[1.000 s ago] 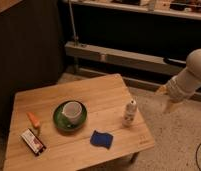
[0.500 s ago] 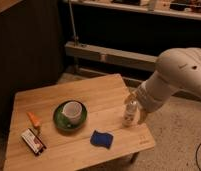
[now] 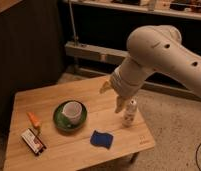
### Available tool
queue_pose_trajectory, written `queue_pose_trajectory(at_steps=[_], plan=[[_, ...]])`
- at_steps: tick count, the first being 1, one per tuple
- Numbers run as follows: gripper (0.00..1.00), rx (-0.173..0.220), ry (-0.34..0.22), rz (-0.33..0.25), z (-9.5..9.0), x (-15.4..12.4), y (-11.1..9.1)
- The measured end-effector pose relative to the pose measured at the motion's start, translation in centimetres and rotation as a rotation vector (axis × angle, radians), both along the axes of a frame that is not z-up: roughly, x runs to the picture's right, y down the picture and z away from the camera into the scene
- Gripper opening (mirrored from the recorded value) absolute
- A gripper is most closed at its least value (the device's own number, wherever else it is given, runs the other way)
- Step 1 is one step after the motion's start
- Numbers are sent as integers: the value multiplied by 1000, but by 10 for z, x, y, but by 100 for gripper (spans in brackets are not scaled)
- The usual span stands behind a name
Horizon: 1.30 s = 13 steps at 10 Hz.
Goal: Move the arm in a circular motion
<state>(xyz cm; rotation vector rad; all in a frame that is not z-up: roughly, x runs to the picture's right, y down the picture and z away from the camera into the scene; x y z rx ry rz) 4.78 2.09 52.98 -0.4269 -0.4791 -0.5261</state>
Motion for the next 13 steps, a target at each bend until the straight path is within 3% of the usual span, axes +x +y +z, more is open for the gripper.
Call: queue_pose_trajectory(at_steps=[3, 6, 8, 9, 11, 13], plan=[[60, 15, 27, 49, 42, 31, -32], [60, 30, 67, 92, 103, 70, -71], [60, 13, 127, 126, 152, 97, -86], [60, -7, 169, 149, 177, 117, -85], [60, -57, 256, 204, 224, 161, -62], [60, -96, 341, 270, 244, 215, -30]])
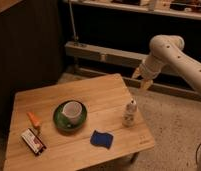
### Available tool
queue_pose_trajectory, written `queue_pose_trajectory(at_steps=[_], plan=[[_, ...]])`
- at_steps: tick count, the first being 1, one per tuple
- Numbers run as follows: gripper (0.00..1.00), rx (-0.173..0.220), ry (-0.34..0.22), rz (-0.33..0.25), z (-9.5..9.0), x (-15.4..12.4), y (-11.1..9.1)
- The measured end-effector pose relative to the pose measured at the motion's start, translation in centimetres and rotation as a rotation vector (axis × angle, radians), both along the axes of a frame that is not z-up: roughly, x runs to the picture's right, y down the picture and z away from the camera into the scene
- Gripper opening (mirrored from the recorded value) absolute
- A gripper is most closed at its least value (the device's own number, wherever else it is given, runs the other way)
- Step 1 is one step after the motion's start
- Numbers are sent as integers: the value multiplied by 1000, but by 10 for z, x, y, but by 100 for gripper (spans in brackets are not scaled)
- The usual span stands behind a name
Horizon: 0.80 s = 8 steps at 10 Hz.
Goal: Move the arm in a circular motion
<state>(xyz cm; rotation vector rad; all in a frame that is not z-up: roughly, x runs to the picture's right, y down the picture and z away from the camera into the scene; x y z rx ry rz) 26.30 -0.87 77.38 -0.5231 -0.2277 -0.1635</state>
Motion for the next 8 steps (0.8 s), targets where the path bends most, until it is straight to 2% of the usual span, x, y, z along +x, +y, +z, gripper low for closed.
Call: queue_pose_trajectory(at_steps=[2, 4, 6, 8], plan=[[60, -15, 62, 53, -4, 39, 22], [60, -21, 109, 90, -32, 70, 45], [60, -16, 92, 69, -57, 71, 59], [60, -6, 51, 20, -93, 48, 73]])
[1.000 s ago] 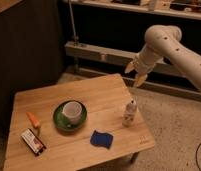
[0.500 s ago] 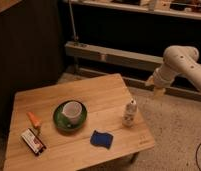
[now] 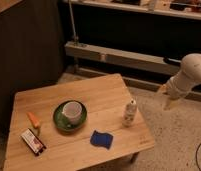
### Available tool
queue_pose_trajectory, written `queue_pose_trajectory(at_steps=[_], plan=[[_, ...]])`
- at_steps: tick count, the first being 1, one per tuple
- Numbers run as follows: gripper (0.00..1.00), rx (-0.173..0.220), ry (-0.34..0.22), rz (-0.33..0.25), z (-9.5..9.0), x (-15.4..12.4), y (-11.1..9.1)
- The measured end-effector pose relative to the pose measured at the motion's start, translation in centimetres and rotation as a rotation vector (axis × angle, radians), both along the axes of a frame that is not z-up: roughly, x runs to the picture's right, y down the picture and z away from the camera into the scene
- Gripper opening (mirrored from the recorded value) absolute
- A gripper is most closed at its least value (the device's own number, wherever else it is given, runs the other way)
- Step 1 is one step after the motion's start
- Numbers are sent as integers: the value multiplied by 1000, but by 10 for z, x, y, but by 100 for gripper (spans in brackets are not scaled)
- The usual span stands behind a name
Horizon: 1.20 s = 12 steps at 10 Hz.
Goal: Move the arm in a circular motion
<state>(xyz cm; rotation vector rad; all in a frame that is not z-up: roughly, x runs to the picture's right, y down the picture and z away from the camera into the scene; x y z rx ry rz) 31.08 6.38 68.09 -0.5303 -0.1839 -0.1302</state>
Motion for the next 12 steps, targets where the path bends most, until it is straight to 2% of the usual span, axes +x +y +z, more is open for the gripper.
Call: queue_pose_trajectory(at_steps=[1, 4, 5, 6, 7, 9, 10, 12], plan=[[60, 3, -17, -25, -16, -16, 5], [60, 5, -97, -136, -81, -95, 15], [60, 6, -134, -181, -104, -120, 17], [60, 15, -189, -229, -129, -158, 13], [60, 24, -228, -264, -145, -188, 7], [60, 56, -291, -314, -166, -240, -11], [60, 71, -309, -318, -170, -257, -19], [60, 103, -343, -327, -163, -269, -33]])
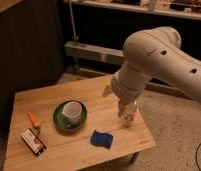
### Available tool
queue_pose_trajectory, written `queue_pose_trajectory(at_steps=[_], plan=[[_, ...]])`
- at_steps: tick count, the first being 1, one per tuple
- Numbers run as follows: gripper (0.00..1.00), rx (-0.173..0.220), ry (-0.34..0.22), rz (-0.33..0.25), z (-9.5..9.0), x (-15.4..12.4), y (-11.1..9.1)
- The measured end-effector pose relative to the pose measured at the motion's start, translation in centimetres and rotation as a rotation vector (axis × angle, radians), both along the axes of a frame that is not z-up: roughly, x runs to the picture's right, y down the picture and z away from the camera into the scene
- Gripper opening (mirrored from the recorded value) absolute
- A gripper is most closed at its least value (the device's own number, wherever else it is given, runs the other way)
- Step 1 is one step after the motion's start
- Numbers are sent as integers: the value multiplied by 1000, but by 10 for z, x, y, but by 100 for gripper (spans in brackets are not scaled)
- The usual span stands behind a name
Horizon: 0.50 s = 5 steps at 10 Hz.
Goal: Move the arm in a circular motion
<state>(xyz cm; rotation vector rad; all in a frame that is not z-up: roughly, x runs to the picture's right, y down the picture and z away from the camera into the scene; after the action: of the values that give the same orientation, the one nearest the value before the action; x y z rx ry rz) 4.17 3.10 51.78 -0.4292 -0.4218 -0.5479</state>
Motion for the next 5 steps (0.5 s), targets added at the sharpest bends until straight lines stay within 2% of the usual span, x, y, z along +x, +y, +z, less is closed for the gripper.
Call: queue_pose_trajectory(at_steps=[2, 5], plan=[[60, 25, -31, -9, 22, 5, -19], [60, 44, -55, -9, 74, 23, -65]])
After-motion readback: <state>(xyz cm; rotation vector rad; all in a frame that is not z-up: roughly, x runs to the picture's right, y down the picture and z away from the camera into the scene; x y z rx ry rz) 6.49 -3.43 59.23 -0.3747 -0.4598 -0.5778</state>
